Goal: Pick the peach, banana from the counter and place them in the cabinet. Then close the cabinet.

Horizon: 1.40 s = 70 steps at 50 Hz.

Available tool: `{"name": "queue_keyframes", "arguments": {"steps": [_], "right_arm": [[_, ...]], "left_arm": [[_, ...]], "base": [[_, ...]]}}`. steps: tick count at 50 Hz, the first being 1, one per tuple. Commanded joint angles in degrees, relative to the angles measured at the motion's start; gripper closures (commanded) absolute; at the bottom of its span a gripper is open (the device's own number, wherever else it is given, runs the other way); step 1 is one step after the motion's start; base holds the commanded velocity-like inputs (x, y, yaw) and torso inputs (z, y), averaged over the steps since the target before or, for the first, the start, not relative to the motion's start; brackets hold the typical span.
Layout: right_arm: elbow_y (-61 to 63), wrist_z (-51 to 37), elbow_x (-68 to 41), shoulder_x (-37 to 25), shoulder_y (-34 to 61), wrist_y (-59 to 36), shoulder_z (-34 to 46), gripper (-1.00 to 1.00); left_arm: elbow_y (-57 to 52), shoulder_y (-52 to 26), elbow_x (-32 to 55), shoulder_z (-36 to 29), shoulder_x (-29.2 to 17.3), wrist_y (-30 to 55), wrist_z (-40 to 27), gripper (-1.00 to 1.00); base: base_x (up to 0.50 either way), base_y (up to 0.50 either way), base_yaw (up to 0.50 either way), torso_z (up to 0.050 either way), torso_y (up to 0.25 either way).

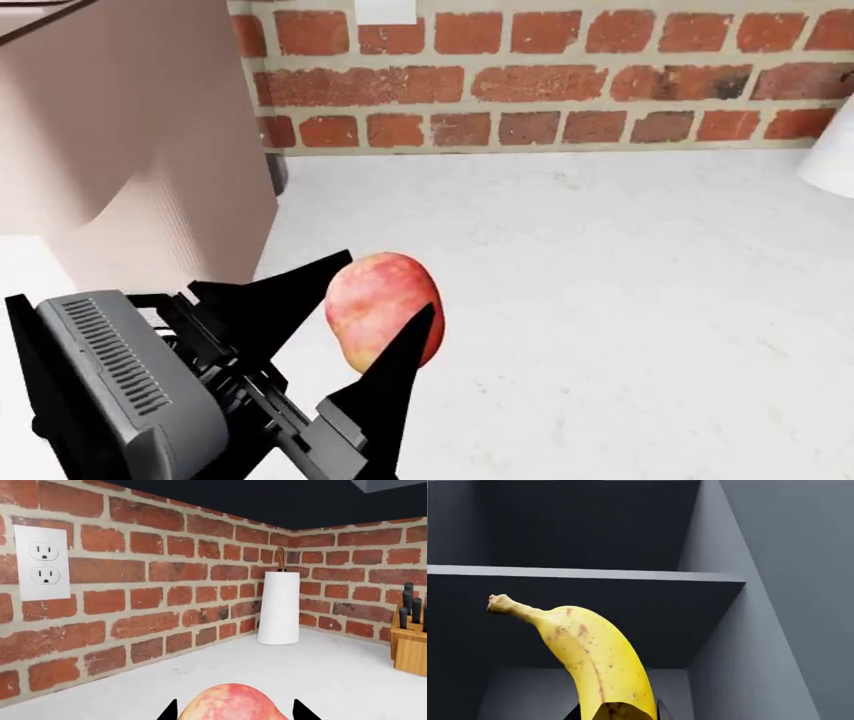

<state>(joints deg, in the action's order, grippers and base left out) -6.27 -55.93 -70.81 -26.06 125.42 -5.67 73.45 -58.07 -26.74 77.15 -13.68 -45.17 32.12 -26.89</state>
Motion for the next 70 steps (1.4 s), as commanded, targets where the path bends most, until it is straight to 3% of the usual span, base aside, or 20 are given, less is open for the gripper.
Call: {"name": "queue_keyframes", "arguments": {"steps": [1, 16, 25, 35, 44, 45, 54, 62, 70], "right_arm": [[-18.82, 6.17, 1.18, 9.25, 2.54, -3.25, 0.56, 1.00], [-40.18, 17.05, 1.39, 18.40, 5.03, -5.69, 0.61, 1.00], [-57.81, 28.71, -1.94, 25.96, 6.28, -11.18, -0.40, 1.00], [-58.92, 32.02, -15.36, 26.05, 4.60, -20.05, 9.08, 1.00], [-59.73, 31.52, -21.86, 26.04, 3.50, -21.88, 13.72, 1.00], [-59.65, 30.79, -21.82, 26.04, 3.54, -21.30, 14.05, -1.00], [-59.26, 23.16, -17.67, 25.61, 6.04, -5.81, 14.71, -1.00], [-43.29, 15.50, -10.87, 17.91, 8.57, 10.45, 12.59, -1.00], [-32.67, 14.55, -5.56, 14.25, 8.83, 17.62, 7.93, -1.00]], "left_arm": [[0.28, 0.67, -0.03, -0.07, 0.34, -1.00, 0.95, 1.00], [-1.25, 1.33, 1.46, 1.43, -1.67, -3.03, -0.34, 1.00], [-1.05, 2.56, 0.01, 1.02, -2.91, -5.18, 0.94, 1.00], [-1.50, 3.35, -0.51, 0.24, -3.62, -6.39, 1.00, 1.00], [-0.96, 4.00, -1.69, -0.53, -3.78, -7.43, 1.61, 1.00], [-0.92, 4.00, -1.69, -0.59, -3.78, -7.50, 1.61, 1.00], [-1.88, 2.31, -1.83, -4.59, -6.63, -10.95, -0.16, 1.00], [-1.84, -0.64, -3.85, -12.09, -9.85, -16.31, -1.72, 1.00], [-0.97, 0.19, -5.56, -13.13, -9.84, -17.71, -0.75, 1.00]], "base": [[0.00, 0.00, 0.00, 0.000, 0.000], [0.00, 0.00, 0.00, 0.000, 0.001], [0.00, 0.00, 0.00, 0.000, 0.001], [0.00, 0.00, 0.00, 0.000, 0.000], [0.00, 0.00, 0.00, 0.000, 0.000], [0.00, 0.00, 0.00, 0.000, 0.000], [0.00, 0.00, 0.00, 0.000, 0.000], [0.00, 0.00, 0.00, 0.000, 0.000], [0.00, 0.00, 0.00, 0.000, 0.000]]}}
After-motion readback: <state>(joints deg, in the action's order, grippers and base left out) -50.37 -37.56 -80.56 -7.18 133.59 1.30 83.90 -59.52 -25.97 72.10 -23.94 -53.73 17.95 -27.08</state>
